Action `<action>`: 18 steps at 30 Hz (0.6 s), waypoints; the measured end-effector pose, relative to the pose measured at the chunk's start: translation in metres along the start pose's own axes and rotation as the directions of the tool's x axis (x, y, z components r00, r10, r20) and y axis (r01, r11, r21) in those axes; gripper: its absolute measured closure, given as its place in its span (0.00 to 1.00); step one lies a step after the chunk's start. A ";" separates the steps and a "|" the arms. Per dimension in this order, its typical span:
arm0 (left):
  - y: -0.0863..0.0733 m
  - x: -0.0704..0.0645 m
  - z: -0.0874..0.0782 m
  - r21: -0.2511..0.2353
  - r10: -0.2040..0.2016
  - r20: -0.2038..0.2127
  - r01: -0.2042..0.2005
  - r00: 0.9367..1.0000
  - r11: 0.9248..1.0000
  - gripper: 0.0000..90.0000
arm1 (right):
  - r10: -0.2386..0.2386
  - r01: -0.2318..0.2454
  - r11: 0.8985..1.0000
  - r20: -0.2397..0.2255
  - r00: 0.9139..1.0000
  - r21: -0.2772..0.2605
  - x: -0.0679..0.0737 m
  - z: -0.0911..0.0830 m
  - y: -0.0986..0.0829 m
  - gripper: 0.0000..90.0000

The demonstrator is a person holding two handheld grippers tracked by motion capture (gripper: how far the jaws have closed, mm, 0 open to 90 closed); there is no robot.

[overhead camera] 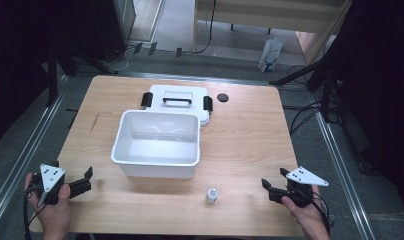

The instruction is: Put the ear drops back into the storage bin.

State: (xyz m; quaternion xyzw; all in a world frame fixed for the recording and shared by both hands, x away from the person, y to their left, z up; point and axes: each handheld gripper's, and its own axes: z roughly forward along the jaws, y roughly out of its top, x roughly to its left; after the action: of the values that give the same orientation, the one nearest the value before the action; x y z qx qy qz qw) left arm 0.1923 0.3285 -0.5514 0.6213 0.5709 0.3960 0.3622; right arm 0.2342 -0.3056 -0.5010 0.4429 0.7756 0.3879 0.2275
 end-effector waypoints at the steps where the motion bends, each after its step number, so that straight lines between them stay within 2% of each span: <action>1: 0.000 0.001 0.000 0.000 -0.005 0.002 0.005 1.000 1.000 0.00 | 0.000 0.000 1.000 0.000 1.000 0.005 0.000 -0.001 0.002 0.23; 7: 0.000 0.002 0.000 -0.002 -0.014 0.011 0.014 1.000 1.000 0.00 | -0.014 0.014 0.998 -0.007 1.000 0.056 -0.001 -0.002 0.013 0.19; 8: 0.000 0.002 0.000 -0.002 -0.018 0.013 0.018 1.000 1.000 0.00 | -0.026 0.028 0.995 -0.016 1.000 0.091 -0.001 0.000 0.017 0.18; 10: 0.000 0.002 0.000 0.001 -0.022 0.015 0.022 1.000 1.000 0.00 | -0.037 0.039 0.994 -0.024 0.999 0.102 -0.001 0.001 0.018 0.18; 11: 0.000 0.003 0.000 0.003 -0.021 0.017 0.021 1.000 1.000 0.00 | -0.062 0.066 0.988 -0.038 0.997 0.142 0.002 0.003 0.023 0.18; 13: 0.000 0.003 0.000 0.006 -0.020 0.022 0.020 1.000 1.000 0.00 | -0.070 0.076 0.984 -0.048 0.996 0.159 0.003 0.004 0.025 0.18; 14: 0.000 0.003 0.000 0.007 -0.020 0.024 0.020 1.000 1.000 0.00 | -0.101 0.113 0.973 -0.065 0.993 0.200 0.006 0.006 0.030 0.17; 15: 0.000 0.003 0.000 0.007 -0.020 0.024 0.020 1.000 1.000 0.00 | -0.113 0.125 0.967 -0.067 0.991 0.220 0.008 0.007 0.031 0.17; 16: 0.000 0.003 0.001 0.006 -0.021 0.025 0.021 0.999 1.000 0.00 | -0.113 0.125 0.967 -0.067 0.991 0.220 0.008 0.007 0.031 0.17; 17: 0.000 0.003 0.001 0.006 -0.022 0.028 0.022 0.999 1.000 0.00 | -0.137 0.148 0.958 -0.065 0.989 0.244 0.010 0.009 0.034 0.18; 18: 0.000 0.003 0.001 0.007 -0.022 0.029 0.022 0.999 1.000 0.00 | -0.175 0.187 0.938 -0.067 0.982 0.291 0.013 0.011 0.037 0.17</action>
State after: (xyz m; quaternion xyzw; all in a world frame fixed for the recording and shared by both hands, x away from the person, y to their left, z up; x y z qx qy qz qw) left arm 0.1931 0.3319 -0.5513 0.6221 0.5736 0.3809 0.3726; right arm 0.2546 -0.2781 -0.4778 0.3908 0.8669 0.2535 0.1776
